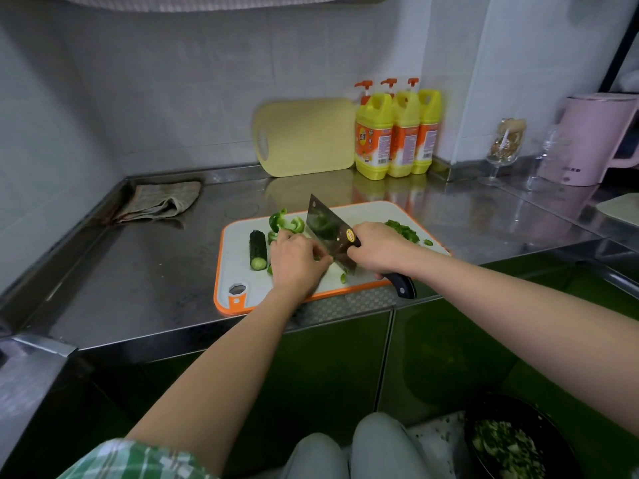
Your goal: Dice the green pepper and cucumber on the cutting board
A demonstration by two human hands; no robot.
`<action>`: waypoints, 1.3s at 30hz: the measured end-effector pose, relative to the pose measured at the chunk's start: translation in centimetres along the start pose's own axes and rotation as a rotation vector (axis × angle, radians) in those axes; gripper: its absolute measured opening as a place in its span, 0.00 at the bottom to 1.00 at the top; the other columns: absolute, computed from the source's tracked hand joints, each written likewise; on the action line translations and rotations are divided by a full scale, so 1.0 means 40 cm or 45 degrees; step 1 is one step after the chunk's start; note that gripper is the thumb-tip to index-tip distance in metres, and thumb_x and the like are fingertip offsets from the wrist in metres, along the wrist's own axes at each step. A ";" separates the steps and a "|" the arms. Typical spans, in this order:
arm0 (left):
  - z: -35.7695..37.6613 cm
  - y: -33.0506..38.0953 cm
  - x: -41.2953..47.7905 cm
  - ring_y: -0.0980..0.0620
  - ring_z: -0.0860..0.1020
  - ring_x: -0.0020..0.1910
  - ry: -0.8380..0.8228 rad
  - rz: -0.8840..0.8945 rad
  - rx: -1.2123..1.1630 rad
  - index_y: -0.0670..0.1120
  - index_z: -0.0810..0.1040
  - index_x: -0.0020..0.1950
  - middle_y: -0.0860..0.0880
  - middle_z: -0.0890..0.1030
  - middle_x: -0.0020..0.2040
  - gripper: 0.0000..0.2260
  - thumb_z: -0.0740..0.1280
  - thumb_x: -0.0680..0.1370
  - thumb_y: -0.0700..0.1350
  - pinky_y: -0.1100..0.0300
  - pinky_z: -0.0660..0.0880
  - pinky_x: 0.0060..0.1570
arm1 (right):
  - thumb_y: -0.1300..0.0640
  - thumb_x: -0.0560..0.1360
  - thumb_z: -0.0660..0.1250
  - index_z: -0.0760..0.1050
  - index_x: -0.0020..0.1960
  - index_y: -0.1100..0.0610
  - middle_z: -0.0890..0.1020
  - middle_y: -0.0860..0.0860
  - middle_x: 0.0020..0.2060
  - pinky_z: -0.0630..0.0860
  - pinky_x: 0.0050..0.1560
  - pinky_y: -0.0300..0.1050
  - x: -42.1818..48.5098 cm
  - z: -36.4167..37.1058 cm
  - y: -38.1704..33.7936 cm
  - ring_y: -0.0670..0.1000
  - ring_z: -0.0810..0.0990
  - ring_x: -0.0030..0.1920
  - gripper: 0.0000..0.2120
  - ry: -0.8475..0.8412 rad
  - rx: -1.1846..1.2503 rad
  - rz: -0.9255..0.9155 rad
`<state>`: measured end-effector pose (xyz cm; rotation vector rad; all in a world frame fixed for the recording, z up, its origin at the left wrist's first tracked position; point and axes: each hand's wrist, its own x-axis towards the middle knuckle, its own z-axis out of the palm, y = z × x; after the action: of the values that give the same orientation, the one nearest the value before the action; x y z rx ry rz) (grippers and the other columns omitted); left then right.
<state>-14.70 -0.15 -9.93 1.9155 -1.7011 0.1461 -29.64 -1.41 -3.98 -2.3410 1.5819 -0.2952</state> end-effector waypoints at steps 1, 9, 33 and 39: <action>-0.001 0.002 0.000 0.43 0.70 0.55 -0.004 -0.004 0.000 0.52 0.85 0.44 0.47 0.83 0.46 0.07 0.71 0.73 0.54 0.54 0.64 0.48 | 0.60 0.76 0.59 0.68 0.40 0.58 0.76 0.56 0.33 0.73 0.29 0.42 0.003 0.003 -0.003 0.54 0.78 0.25 0.06 -0.002 -0.024 -0.003; 0.006 0.009 0.006 0.43 0.70 0.56 -0.008 -0.029 -0.059 0.51 0.85 0.46 0.45 0.83 0.47 0.07 0.69 0.74 0.50 0.55 0.63 0.48 | 0.63 0.77 0.58 0.68 0.39 0.61 0.77 0.58 0.31 0.75 0.28 0.42 0.031 0.019 -0.038 0.55 0.77 0.24 0.07 -0.040 -0.118 0.101; 0.023 0.042 0.013 0.47 0.71 0.53 -0.030 0.115 -0.075 0.54 0.85 0.52 0.50 0.84 0.45 0.08 0.68 0.75 0.49 0.54 0.66 0.51 | 0.61 0.77 0.59 0.67 0.39 0.56 0.74 0.54 0.30 0.71 0.27 0.42 -0.007 -0.057 0.110 0.52 0.75 0.22 0.08 0.115 0.385 0.127; 0.000 0.008 0.017 0.45 0.71 0.56 0.084 0.075 -0.074 0.51 0.81 0.59 0.49 0.84 0.49 0.12 0.67 0.76 0.46 0.52 0.68 0.53 | 0.62 0.77 0.60 0.66 0.39 0.56 0.72 0.55 0.31 0.69 0.25 0.39 -0.030 -0.043 0.079 0.51 0.73 0.22 0.09 0.031 0.488 0.114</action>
<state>-14.89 -0.78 -9.52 1.8002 -1.7002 0.1783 -33.40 -1.63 -3.49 -1.9771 1.4827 -0.5543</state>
